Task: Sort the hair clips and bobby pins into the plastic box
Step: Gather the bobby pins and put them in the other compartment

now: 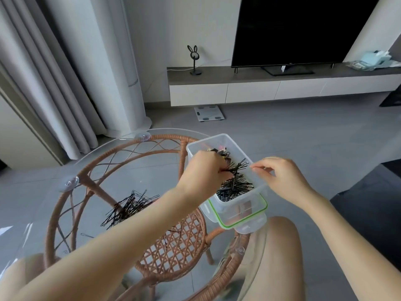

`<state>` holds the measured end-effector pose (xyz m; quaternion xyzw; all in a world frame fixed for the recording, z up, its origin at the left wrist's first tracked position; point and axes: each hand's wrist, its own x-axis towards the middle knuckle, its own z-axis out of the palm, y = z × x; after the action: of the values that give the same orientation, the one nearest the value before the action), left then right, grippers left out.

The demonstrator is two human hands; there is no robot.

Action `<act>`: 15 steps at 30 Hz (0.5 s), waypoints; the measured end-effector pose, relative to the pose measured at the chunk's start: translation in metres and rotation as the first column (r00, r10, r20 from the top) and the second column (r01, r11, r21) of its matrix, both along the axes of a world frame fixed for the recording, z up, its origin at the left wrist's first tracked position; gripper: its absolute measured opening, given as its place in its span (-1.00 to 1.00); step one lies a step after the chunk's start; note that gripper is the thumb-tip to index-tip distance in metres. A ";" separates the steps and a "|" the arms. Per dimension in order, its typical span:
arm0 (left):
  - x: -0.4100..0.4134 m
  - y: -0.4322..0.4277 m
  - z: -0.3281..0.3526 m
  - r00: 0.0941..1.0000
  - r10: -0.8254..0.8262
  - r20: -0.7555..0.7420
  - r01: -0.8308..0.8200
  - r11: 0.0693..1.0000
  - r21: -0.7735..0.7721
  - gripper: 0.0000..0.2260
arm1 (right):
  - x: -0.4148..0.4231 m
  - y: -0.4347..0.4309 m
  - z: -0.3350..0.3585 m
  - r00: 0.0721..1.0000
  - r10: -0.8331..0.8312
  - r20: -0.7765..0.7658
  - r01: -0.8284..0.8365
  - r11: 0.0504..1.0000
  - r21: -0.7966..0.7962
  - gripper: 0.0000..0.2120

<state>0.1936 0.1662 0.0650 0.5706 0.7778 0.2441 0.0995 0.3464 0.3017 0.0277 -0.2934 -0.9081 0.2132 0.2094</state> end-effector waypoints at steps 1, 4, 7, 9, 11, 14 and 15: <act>0.004 0.012 -0.006 1.000 -0.013 -0.023 0.012 0.999 -0.035 -0.76 | 0.003 -0.001 0.000 1.000 -0.004 -0.009 0.004 1.000 0.001 -0.87; 0.010 0.039 -0.028 0.995 -0.053 -0.088 0.037 0.985 -0.167 -0.77 | 0.011 -0.004 0.002 1.000 -0.016 -0.019 0.016 1.000 0.011 -0.88; 0.012 0.050 -0.045 0.988 -0.100 -0.120 0.063 0.957 -0.284 -0.80 | 0.016 -0.007 0.003 1.000 -0.003 0.007 0.003 1.000 0.015 -0.86; 0.012 0.051 -0.048 0.984 -0.129 -0.125 0.085 0.946 -0.312 -0.71 | 0.018 -0.009 0.004 1.000 0.013 0.020 -0.013 1.000 0.024 -0.86; 0.009 0.048 -0.045 0.983 -0.148 -0.107 0.107 0.943 -0.316 -0.62 | 0.017 -0.010 0.005 1.000 0.016 0.021 -0.017 0.999 0.032 -0.86; -0.001 0.043 -0.036 0.986 -0.159 -0.058 0.134 0.944 -0.302 -0.67 | 0.013 -0.015 0.007 1.000 0.001 -0.010 -0.001 0.999 0.051 -0.87; -0.005 0.040 -0.031 0.989 -0.143 -0.043 0.125 0.952 -0.280 -0.68 | 0.011 -0.018 0.009 1.000 -0.001 -0.026 0.003 0.998 0.065 -0.87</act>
<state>0.1891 0.2065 0.0339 0.6098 0.7665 0.1077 0.1701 0.3572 0.2841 0.0363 -0.2846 -0.9115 0.1869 0.2308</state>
